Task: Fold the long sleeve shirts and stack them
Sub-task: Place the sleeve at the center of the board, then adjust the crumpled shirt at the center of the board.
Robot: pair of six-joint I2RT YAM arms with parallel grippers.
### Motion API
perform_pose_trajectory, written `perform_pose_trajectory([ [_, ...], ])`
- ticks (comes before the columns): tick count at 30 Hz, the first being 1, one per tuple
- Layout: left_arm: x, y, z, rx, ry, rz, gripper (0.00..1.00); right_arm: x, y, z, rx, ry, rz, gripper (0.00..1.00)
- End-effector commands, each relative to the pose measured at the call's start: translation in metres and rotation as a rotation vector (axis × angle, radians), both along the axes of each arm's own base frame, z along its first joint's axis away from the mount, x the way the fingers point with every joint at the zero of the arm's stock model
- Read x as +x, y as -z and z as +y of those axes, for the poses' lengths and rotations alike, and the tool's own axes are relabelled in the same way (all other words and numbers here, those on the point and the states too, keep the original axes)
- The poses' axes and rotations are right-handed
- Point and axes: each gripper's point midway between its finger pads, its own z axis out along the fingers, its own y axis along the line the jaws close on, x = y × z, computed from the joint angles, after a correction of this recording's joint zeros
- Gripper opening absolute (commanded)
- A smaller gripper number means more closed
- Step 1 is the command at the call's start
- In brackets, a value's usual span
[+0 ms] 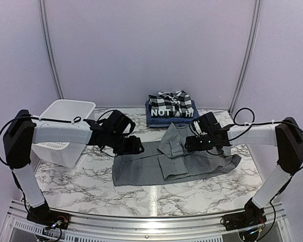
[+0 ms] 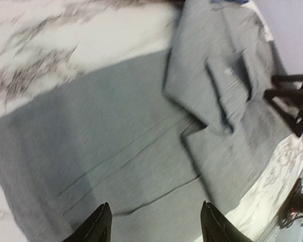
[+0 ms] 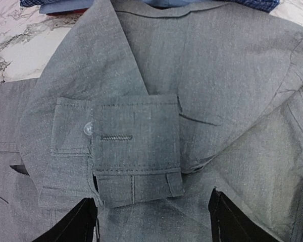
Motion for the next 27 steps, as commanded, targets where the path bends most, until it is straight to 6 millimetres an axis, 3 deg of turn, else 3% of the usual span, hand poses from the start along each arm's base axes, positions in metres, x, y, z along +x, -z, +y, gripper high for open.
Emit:
perform_pose_trajectory([
  [1, -0.037, 0.034, 0.036, 0.067, -0.041, 0.064, 0.6, -0.01, 0.016, -0.011, -0.028, 0.077, 0.029, 0.7],
  [6, -0.065, 0.057, 0.025, 0.049, 0.024, 0.107, 0.52, -0.035, 0.05, -0.029, -0.06, 0.15, 0.102, 0.65],
  [10, -0.077, 0.087, 0.029, 0.092, 0.012, 0.183, 0.41, -0.057, 0.066, -0.027, -0.089, 0.15, 0.143, 0.65],
  [13, -0.086, 0.103, 0.051, 0.151, -0.035, 0.202, 0.4, -0.076, 0.074, -0.02, -0.081, 0.136, 0.174, 0.64],
  [17, -0.105, 0.121, 0.101, 0.289, -0.084, 0.229, 0.4, -0.108, 0.077, -0.003, -0.045, 0.092, 0.212, 0.64],
  [21, -0.113, 0.122, 0.14, 0.354, -0.125, 0.224, 0.4, -0.133, 0.069, 0.015, -0.024, 0.05, 0.226, 0.64],
  [24, -0.116, 0.114, 0.137, 0.332, -0.095, 0.219, 0.4, -0.135, 0.057, 0.013, -0.036, 0.058, 0.203, 0.65],
  [27, -0.109, 0.093, 0.12, 0.285, -0.059, 0.172, 0.4, -0.129, 0.038, 0.014, -0.03, 0.051, 0.161, 0.66],
])
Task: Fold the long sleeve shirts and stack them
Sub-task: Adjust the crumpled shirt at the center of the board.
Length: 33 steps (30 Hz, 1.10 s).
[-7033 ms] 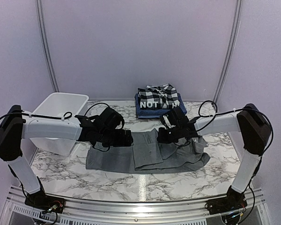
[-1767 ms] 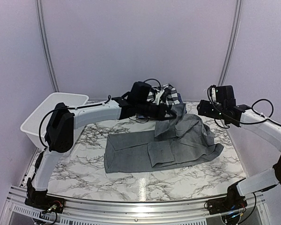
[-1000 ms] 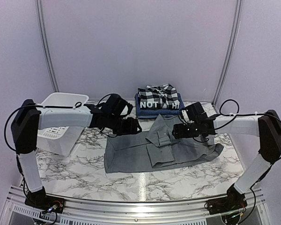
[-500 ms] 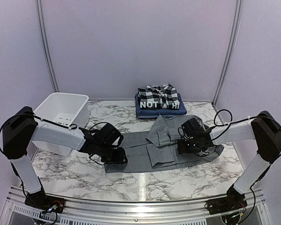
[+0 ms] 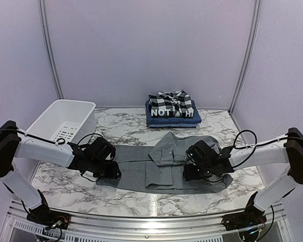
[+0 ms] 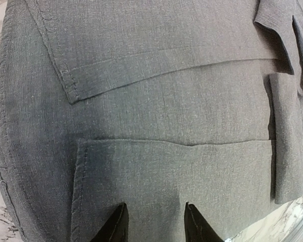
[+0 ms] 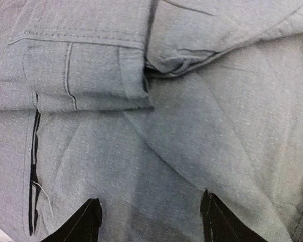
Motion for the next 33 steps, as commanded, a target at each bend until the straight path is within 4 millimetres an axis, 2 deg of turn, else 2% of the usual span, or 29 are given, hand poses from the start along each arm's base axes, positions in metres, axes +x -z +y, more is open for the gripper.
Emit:
perform_pose_trajectory([
  [1, -0.018, 0.003, 0.016, 0.112, 0.046, 0.043, 0.4, -0.002, -0.022, -0.004, -0.002, 0.015, -0.006, 0.66],
  [3, -0.01, -0.014, 0.004, 0.094, 0.057, 0.0, 0.41, 0.0, -0.038, 0.013, 0.062, -0.037, -0.025, 0.66],
  [6, -0.005, -0.023, -0.007, 0.072, 0.044, -0.013, 0.41, -0.002, -0.059, 0.037, 0.139, -0.104, -0.053, 0.65],
  [10, -0.002, -0.03, -0.015, 0.06, 0.018, -0.032, 0.41, -0.009, -0.061, 0.068, 0.174, -0.181, -0.045, 0.6],
  [14, -0.005, -0.035, -0.015, 0.045, -0.013, -0.037, 0.41, -0.01, -0.05, 0.093, 0.205, -0.211, -0.028, 0.58],
  [19, -0.017, -0.039, -0.005, 0.024, -0.059, -0.044, 0.42, -0.005, -0.028, 0.105, 0.19, -0.189, 0.012, 0.54],
  [24, -0.029, -0.045, 0.004, -0.003, -0.097, -0.06, 0.42, -0.015, -0.02, 0.115, 0.138, -0.177, 0.011, 0.53],
  [33, -0.05, -0.066, 0.003, -0.088, -0.128, -0.099, 0.42, -0.028, -0.009, 0.105, 0.013, -0.105, 0.008, 0.5],
])
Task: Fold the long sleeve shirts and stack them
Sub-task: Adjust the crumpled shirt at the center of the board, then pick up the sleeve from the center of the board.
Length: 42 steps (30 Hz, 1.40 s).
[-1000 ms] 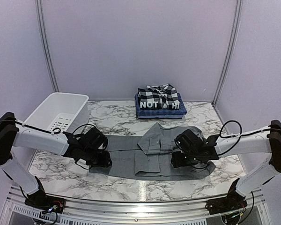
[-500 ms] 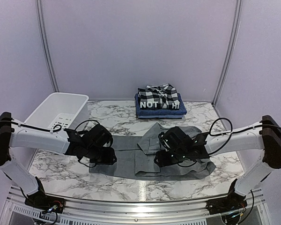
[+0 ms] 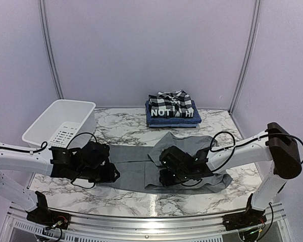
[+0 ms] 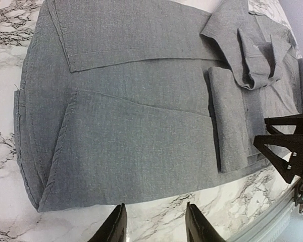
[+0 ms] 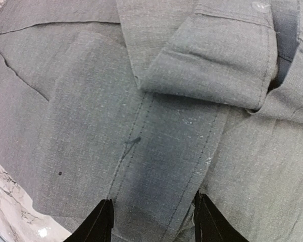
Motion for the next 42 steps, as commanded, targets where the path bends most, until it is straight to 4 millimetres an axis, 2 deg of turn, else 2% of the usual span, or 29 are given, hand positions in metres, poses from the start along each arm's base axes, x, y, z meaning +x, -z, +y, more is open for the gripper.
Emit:
perform_pose_trajectory([
  [1, -0.01, -0.006, 0.007, -0.019, -0.036, -0.013, 0.42, 0.0, 0.004, -0.007, -0.078, 0.063, -0.016, 0.49],
  [5, -0.017, -0.011, 0.007, -0.046, -0.031, -0.017, 0.42, -0.005, 0.009, -0.001, -0.066, 0.061, 0.005, 0.41],
  [7, -0.021, -0.013, 0.006, -0.054, -0.025, -0.014, 0.42, -0.005, 0.005, 0.004, -0.061, 0.066, 0.003, 0.36],
  [9, -0.024, -0.016, 0.005, -0.064, -0.017, -0.014, 0.42, -0.004, -0.004, 0.009, -0.053, 0.068, -0.016, 0.29],
  [12, -0.028, -0.019, 0.004, -0.079, -0.009, -0.014, 0.42, -0.005, -0.023, 0.02, -0.037, 0.058, -0.044, 0.1],
  [15, -0.033, -0.025, -0.001, -0.096, 0.018, -0.021, 0.42, -0.01, -0.042, 0.033, -0.028, 0.038, -0.073, 0.0],
  [21, -0.042, -0.048, -0.02, -0.113, 0.124, -0.107, 0.43, -0.036, -0.072, 0.059, 0.032, -0.016, -0.082, 0.0],
  [27, -0.055, -0.073, -0.05, -0.201, 0.245, -0.215, 0.45, -0.062, -0.107, 0.087, 0.237, -0.066, -0.037, 0.0],
  [32, -0.067, -0.08, -0.066, -0.208, 0.338, -0.329, 0.48, -0.065, -0.126, 0.105, 0.317, -0.104, -0.031, 0.0],
  [42, -0.056, -0.079, -0.082, -0.147, 0.348, -0.433, 0.52, -0.055, -0.147, 0.125, 0.329, -0.136, -0.056, 0.0],
])
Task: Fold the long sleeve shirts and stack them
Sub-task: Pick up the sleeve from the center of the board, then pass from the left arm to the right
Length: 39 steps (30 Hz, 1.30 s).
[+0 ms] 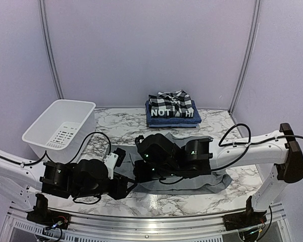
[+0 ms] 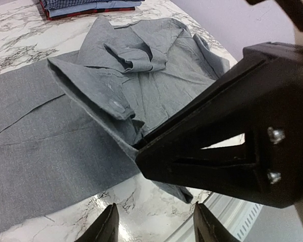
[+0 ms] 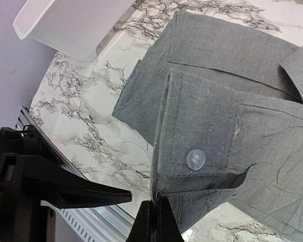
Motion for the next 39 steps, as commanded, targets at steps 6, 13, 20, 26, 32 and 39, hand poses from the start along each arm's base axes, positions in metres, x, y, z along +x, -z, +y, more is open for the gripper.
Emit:
perform_pose_trajectory([
  [6, 0.021, -0.01, -0.012, -0.022, -0.095, -0.088, 0.58, 0.009, -0.015, 0.019, 0.06, -0.025, 0.005, 0.0],
  [13, 0.031, -0.019, -0.017, -0.054, -0.152, -0.118, 0.58, 0.011, -0.015, 0.021, 0.063, -0.027, 0.007, 0.0],
  [20, 0.035, -0.011, -0.029, -0.023, -0.163, -0.119, 0.48, 0.011, -0.021, 0.015, 0.085, -0.017, 0.002, 0.0],
  [26, 0.047, -0.019, -0.024, -0.027, -0.246, -0.149, 0.1, 0.01, -0.019, 0.007, 0.085, -0.013, 0.005, 0.0],
  [32, 0.036, -0.02, -0.025, -0.023, -0.191, -0.101, 0.0, 0.03, -0.029, -0.034, 0.063, 0.064, -0.033, 0.34],
  [39, 0.003, -0.02, -0.015, -0.067, -0.097, 0.037, 0.0, 0.075, -0.014, -0.126, -0.08, 0.234, -0.113, 0.7],
])
